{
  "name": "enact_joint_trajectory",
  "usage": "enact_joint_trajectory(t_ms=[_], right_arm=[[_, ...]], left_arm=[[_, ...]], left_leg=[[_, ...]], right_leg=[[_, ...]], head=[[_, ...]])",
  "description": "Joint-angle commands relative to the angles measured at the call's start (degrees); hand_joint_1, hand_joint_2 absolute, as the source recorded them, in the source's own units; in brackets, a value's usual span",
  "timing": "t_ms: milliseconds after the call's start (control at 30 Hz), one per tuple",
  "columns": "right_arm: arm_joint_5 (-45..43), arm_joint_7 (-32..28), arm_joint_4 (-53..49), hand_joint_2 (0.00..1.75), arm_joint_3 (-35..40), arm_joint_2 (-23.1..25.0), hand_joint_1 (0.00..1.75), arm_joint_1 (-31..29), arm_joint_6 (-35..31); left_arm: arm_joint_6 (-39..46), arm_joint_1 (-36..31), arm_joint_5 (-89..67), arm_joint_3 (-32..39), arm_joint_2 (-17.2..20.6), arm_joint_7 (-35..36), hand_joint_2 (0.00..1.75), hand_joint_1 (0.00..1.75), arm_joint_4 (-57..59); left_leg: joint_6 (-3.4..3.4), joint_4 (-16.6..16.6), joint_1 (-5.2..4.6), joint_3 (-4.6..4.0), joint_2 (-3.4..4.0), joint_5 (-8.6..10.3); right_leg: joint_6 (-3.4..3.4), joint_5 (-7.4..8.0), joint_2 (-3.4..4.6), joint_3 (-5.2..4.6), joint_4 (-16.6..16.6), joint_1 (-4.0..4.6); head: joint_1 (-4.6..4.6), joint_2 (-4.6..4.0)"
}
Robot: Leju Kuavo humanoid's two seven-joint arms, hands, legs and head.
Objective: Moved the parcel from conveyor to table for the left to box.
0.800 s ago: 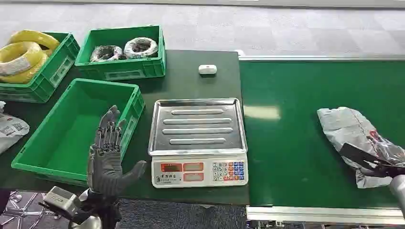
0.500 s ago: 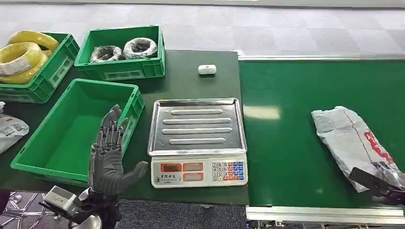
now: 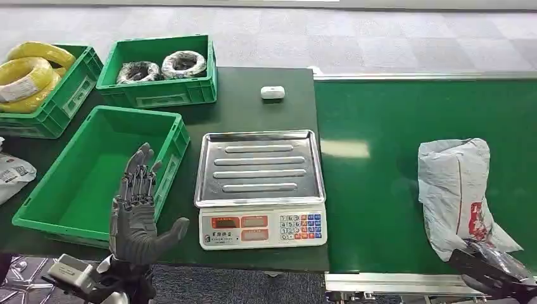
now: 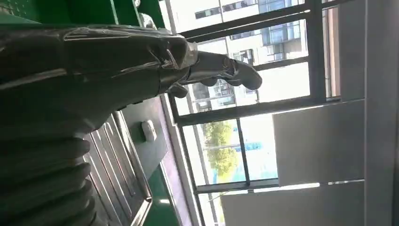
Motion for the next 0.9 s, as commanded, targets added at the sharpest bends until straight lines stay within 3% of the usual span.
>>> enact_joint_trajectory(t_ms=[33,300,500,733,900], right_arm=[[0.21,0.29,-9.11,1.75,7.77,5.12,1.75,-0.98,2.12],[-1.17,1.00,-9.95,1.75,10.02,3.03,1.75,-1.97,0.50],[-1.28,1.33,-8.74,1.75,10.35,2.54,1.75,-6.37,-0.46],[0.53,1.83,-3.34,1.75,12.53,2.96,1.75,-19.18,-2.56],[5.07,3.53,6.01,1.75,15.36,5.91,1.75,-34.15,-7.80]], left_arm=[[1.50,1.63,-0.69,0.26,1.45,0.04,1.75,0.00,-1.54],[1.02,0.22,0.26,1.28,1.24,0.04,1.75,0.00,-0.56],[1.67,1.00,-0.07,1.35,1.22,0.04,1.75,0.00,-1.33],[3.38,2.91,0.03,1.11,1.76,0.04,1.75,0.00,-3.08],[4.04,4.08,-0.25,0.87,1.66,0.04,1.75,0.00,-4.09]], left_leg=[[-0.05,-0.20,0.04,0.31,0.41,-0.03],[-0.01,-0.12,0.02,0.26,0.19,-0.02],[-0.01,-0.09,-0.05,0.19,0.28,-0.04],[0.00,-0.05,-0.08,0.16,0.56,-0.06],[0.01,-0.01,-0.10,0.15,0.74,-0.05]], right_leg=[[-0.12,0.08,0.37,0.16,-0.19,0.06],[-0.07,0.02,0.16,0.19,-0.13,0.03],[-0.06,0.04,0.29,0.09,-0.07,-0.04],[-0.06,0.10,0.56,-0.05,-0.01,-0.07],[-0.08,0.15,0.64,-0.10,0.04,-0.10]], head=[[-0.02,0.00],[0.00,0.00],[0.00,0.00],[0.00,0.00],[0.02,0.00]])
